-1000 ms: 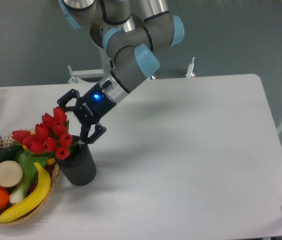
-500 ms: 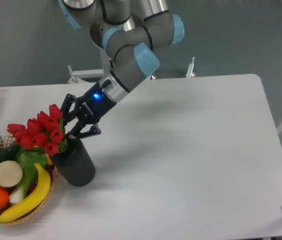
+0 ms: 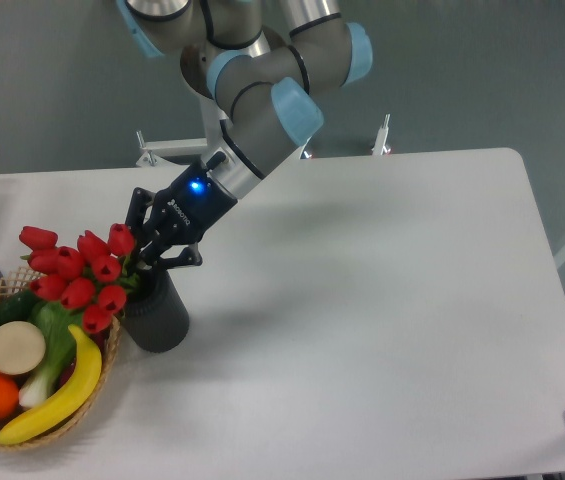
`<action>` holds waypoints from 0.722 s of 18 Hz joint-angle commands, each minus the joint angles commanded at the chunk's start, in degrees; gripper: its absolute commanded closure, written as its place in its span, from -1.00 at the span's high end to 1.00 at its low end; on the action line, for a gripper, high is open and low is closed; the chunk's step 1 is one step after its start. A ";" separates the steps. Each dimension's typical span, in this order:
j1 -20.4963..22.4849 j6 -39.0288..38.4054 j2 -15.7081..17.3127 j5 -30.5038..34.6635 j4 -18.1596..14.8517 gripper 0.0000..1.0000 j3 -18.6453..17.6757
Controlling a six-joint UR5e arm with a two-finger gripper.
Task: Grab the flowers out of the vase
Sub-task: 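Lower the gripper around the tulip stems and close it, then lift the gripped tulips straight up out of the black vase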
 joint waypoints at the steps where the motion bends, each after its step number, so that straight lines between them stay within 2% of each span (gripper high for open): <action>1: 0.18 -1.14 0.18 -0.09 0.09 -1.00 0.35; 4: 0.27 -4.57 0.62 -0.35 0.09 -1.00 1.23; 9: 2.20 -9.06 3.34 -2.80 0.09 -1.00 1.50; 13: 3.08 -12.40 3.43 -4.04 0.09 -1.00 3.16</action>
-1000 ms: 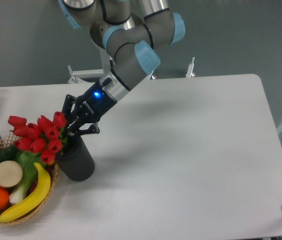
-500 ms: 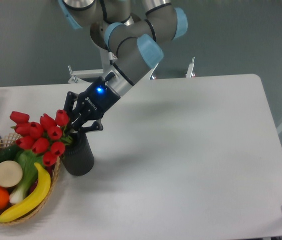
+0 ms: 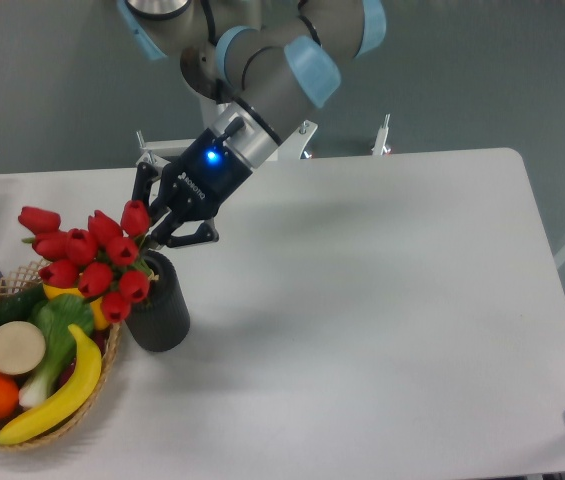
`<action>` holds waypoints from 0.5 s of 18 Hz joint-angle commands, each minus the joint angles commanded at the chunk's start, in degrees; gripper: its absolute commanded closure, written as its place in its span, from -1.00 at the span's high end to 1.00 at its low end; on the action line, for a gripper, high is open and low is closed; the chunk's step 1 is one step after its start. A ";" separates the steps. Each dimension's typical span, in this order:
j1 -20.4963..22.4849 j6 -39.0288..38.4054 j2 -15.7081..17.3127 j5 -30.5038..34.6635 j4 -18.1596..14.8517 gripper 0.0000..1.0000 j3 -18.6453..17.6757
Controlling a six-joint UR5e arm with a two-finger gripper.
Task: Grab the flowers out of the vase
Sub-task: 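Lift the gripped tulips straight up out of the black vase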
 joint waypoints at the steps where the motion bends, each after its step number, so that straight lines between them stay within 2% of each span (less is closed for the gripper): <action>1: 0.09 0.00 0.00 0.00 0.00 -1.00 0.62; 9: 3.43 -4.05 0.00 -8.61 0.00 -1.00 3.78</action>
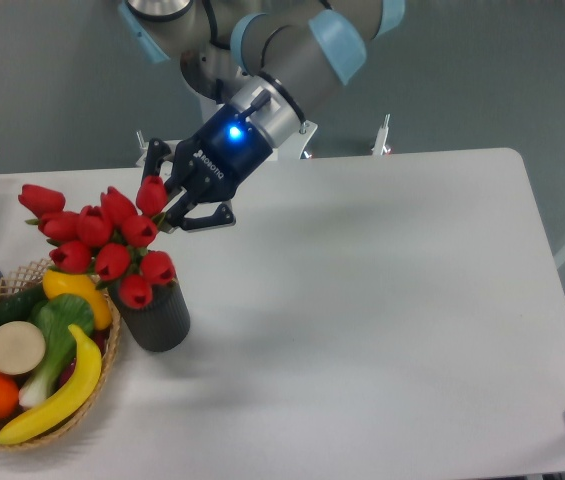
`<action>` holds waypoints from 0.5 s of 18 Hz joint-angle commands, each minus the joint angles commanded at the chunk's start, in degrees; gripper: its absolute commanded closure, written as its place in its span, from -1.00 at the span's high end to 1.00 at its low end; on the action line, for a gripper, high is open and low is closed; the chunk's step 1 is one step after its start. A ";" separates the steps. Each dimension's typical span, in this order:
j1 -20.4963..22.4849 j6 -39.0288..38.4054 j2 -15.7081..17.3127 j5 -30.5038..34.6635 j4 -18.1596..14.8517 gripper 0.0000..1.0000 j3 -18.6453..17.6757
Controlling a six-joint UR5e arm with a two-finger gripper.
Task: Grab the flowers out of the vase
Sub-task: 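Lift the gripped tulips straight up out of the black vase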
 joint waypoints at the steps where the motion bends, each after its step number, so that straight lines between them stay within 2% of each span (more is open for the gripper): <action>1: 0.26 -0.09 0.00 -0.36 -0.09 -1.00 0.18; 5: 3.16 -2.90 0.35 -3.60 -0.09 -1.00 1.93; 9: 5.44 -6.23 -0.17 -3.79 -0.18 -1.00 4.92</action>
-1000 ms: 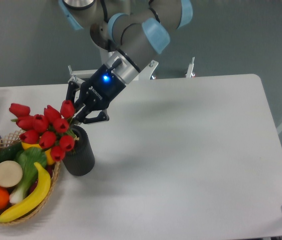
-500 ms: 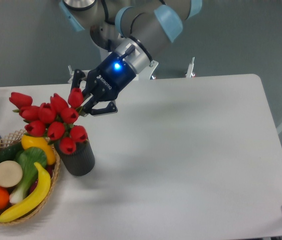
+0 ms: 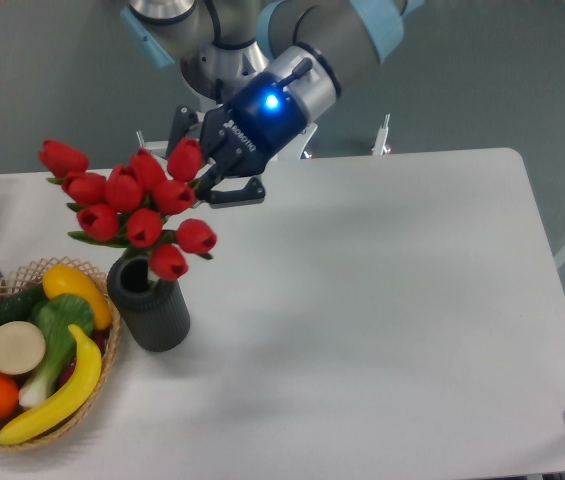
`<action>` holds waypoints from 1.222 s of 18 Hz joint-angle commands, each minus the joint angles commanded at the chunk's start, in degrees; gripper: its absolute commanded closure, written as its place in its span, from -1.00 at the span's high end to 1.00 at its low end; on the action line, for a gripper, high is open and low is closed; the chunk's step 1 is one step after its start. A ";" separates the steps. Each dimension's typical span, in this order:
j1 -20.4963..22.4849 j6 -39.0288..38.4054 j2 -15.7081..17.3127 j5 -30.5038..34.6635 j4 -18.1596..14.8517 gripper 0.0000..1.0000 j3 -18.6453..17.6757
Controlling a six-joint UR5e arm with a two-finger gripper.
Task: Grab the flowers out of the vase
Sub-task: 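Lift the gripped tulips straight up out of the black vase, then carry the tulip bunch away from the vase over the open table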
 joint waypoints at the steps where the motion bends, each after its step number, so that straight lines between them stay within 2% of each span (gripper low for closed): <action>1: 0.79 -0.27 0.00 0.00 0.00 -1.00 0.53; 6: 4.92 0.78 -0.61 0.26 -0.09 -1.00 2.20; 9: 5.37 3.15 -3.95 2.10 -0.26 -1.00 3.60; 11: 5.37 5.34 -4.48 12.24 -0.44 -1.00 4.49; 13: 5.46 8.41 -4.48 24.03 -0.53 -1.00 3.62; 15: 5.11 10.36 -4.05 30.03 -0.62 -1.00 1.60; 18: 4.93 11.68 -3.96 41.00 -0.97 -1.00 0.89; 20: 4.06 14.57 -4.57 47.95 -2.28 -1.00 1.24; 22: 3.88 18.26 -6.41 56.03 -5.34 -1.00 1.33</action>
